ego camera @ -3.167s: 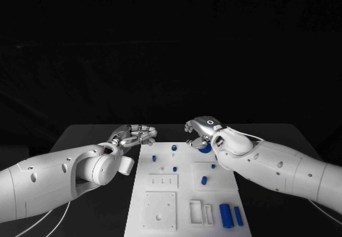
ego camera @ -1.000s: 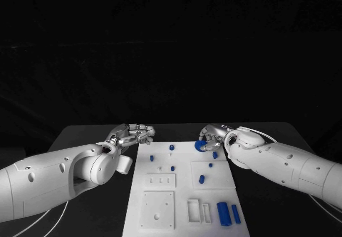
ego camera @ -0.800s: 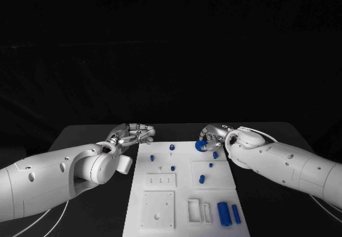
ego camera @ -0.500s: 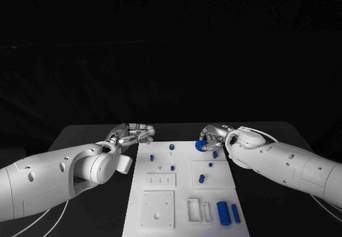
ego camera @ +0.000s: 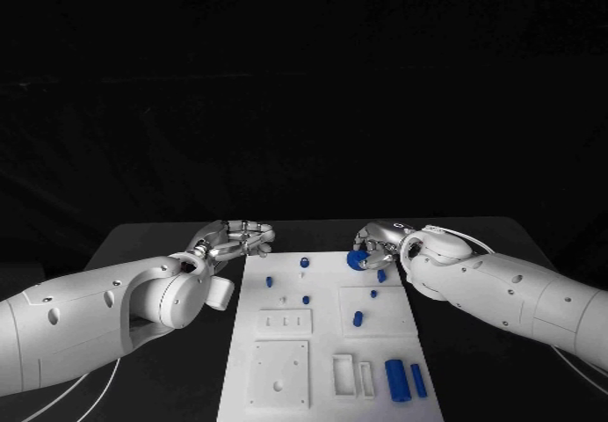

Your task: Assemble the parts on the task board

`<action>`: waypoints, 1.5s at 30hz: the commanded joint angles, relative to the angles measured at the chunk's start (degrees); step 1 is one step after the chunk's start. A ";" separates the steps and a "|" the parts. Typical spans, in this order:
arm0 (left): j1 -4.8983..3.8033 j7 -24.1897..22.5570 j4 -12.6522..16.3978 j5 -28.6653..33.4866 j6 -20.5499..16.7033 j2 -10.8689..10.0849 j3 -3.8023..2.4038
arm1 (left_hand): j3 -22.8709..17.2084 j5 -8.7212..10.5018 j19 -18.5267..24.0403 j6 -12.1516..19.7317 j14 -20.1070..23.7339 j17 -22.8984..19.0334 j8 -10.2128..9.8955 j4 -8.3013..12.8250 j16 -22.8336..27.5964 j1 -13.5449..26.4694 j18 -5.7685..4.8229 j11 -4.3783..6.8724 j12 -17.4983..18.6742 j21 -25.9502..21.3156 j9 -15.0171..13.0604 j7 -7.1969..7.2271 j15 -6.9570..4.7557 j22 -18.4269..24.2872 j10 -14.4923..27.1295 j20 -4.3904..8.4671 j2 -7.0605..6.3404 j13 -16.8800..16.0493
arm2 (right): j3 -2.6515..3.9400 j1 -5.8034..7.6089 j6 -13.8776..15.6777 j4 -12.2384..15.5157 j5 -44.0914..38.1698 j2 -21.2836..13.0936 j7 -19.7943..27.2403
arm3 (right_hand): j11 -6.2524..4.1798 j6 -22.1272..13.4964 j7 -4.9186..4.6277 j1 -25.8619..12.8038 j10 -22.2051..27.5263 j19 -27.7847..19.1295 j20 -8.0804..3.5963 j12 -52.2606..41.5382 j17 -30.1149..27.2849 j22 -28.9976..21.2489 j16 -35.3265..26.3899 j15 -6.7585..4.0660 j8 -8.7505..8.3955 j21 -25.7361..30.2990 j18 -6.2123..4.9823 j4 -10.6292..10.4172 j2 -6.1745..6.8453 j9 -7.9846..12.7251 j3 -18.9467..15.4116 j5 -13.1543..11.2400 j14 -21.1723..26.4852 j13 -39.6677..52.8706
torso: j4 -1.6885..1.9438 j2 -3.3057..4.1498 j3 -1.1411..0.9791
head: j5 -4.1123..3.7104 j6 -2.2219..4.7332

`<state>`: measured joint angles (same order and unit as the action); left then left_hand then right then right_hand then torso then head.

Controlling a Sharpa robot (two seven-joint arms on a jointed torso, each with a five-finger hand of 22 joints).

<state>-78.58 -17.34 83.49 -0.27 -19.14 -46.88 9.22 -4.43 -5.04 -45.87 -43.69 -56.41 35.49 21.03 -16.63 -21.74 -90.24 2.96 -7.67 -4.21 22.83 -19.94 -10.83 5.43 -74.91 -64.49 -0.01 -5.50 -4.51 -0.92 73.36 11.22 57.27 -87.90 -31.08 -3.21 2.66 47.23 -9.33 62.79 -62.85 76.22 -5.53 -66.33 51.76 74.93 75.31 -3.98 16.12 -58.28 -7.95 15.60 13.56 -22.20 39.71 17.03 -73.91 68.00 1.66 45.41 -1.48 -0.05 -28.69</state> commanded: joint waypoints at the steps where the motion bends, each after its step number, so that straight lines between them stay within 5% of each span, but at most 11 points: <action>1: -0.15 -0.30 0.14 -0.26 0.25 0.04 -0.06 | 0.33 0.00 0.45 -0.22 -0.13 0.06 -0.19 0.10 0.23 -0.67 1.16 -0.14 0.32 0.17 0.04 0.20 0.38 -1.03 0.12 -0.03 -0.07 0.06 | -0.30 -0.51 -3.72 -0.17 -0.21 -0.13 0.56 | 0.13 -0.56 -0.03 0.62 0.17 -0.37 -0.13 0.01 0.12 0.93 -0.34 0.41 -0.23 -0.26 -7.05 0.48 -0.10 0.01 0.12 0.89 0.12 0.02 | 0.00 0.02 0.02 | 0.00 0.01; 14: -0.15 -0.27 0.14 -0.31 0.20 -0.04 -0.05 | 0.32 -0.01 0.46 -0.24 -0.14 0.10 -0.20 0.12 0.27 -0.79 1.17 -0.13 0.31 0.17 0.04 0.21 0.38 -1.03 0.12 -0.03 -0.05 0.07 | -0.32 -0.56 -4.59 -0.12 0.15 -0.51 0.93 | 0.22 -0.70 -0.12 2.22 0.30 -0.59 -0.08 -0.08 0.71 0.98 -0.66 0.50 -0.19 -0.43 -7.05 0.93 -0.34 -0.10 0.79 4.75 0.06 0.00 | 0.02 0.02 0.01 | -0.13 -0.07; 19: -0.15 -0.27 0.30 -0.31 0.20 -0.08 -0.05 | 0.32 -0.01 0.46 -0.24 -0.14 0.11 -0.21 0.12 0.29 -0.82 1.17 -0.13 0.31 0.17 0.04 0.21 0.38 -1.03 0.12 -0.03 -0.04 0.07 | -0.35 -0.56 -4.28 -0.05 0.13 -0.46 0.89 | 0.10 -0.04 0.01 2.76 0.15 -0.67 0.04 -0.19 0.88 0.97 -0.81 0.40 0.18 -0.45 -7.05 0.79 -0.87 -0.26 1.70 4.48 0.02 0.05 | 0.00 0.03 0.03 | -0.20 -0.10; 25: -0.15 -0.28 0.38 -0.31 0.19 -0.11 -0.05 | 0.32 0.00 0.46 -0.26 -0.15 0.13 -0.21 0.12 0.31 -0.85 1.17 -0.12 0.30 0.17 0.03 0.22 0.38 -1.03 0.12 -0.04 -0.02 0.07 | -0.41 -0.56 -2.85 -0.21 -0.70 -0.27 1.37 | -1.21 4.49 1.43 2.08 -1.42 -0.52 0.27 -1.12 1.31 0.93 -1.16 -0.87 2.62 -0.71 -7.05 -0.02 -1.93 -1.32 3.19 -2.80 -0.23 0.67 | -0.04 0.00 0.02 | -0.24 -0.10; 29: -0.15 -0.28 0.43 -0.31 0.18 -0.15 -0.05 | 0.32 0.00 0.47 -0.27 -0.16 0.14 -0.20 0.11 0.32 -0.87 1.17 -0.11 0.30 0.17 0.03 0.23 0.38 -1.03 0.11 -0.04 0.00 0.07 | -0.43 -0.56 -1.89 -0.26 -1.76 0.02 1.33 | -2.39 7.50 2.63 0.32 -2.69 -0.27 0.16 -1.56 1.70 0.96 -1.36 -1.91 4.07 -1.05 -7.05 -1.08 -2.39 -2.07 3.02 -11.19 -0.47 1.05 | -0.03 0.03 0.03 | -0.35 -0.03; 45: -0.15 -0.19 0.69 -0.46 0.17 -0.41 -0.05 | 0.34 0.02 0.48 -0.31 -0.17 0.19 -0.21 0.11 0.39 -0.96 1.17 -0.10 0.29 0.17 0.02 0.26 0.39 -1.03 0.10 -0.05 0.00 0.07 | -0.62 -0.65 1.82 0.14 -5.69 0.29 -0.40 | -3.31 10.11 3.61 -2.31 -3.67 -0.07 -0.08 -1.62 2.29 0.90 -1.71 -2.83 4.97 -1.42 -7.05 -2.73 -1.02 -2.83 1.04 -13.64 -0.72 1.32 | -0.02 0.05 0.05 | -0.39 -0.10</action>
<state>-78.59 -17.22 83.96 -0.38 -19.15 -47.28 9.22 -4.43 -5.04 -45.87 -43.69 -56.41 35.59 21.03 -16.63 -21.74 -90.69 3.50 -7.67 -4.21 22.83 -19.95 -10.83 5.43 -74.93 -64.49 -0.01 -5.50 -4.52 -1.22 73.22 13.32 57.41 -91.31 -30.78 -2.50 -0.62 52.27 -4.72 61.06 -66.17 75.83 -5.53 -67.68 53.99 74.91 73.99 -6.37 21.00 -59.44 -8.77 12.84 12.65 -23.82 41.10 3.77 -74.59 69.29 1.67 45.46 -1.44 -0.46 -28.79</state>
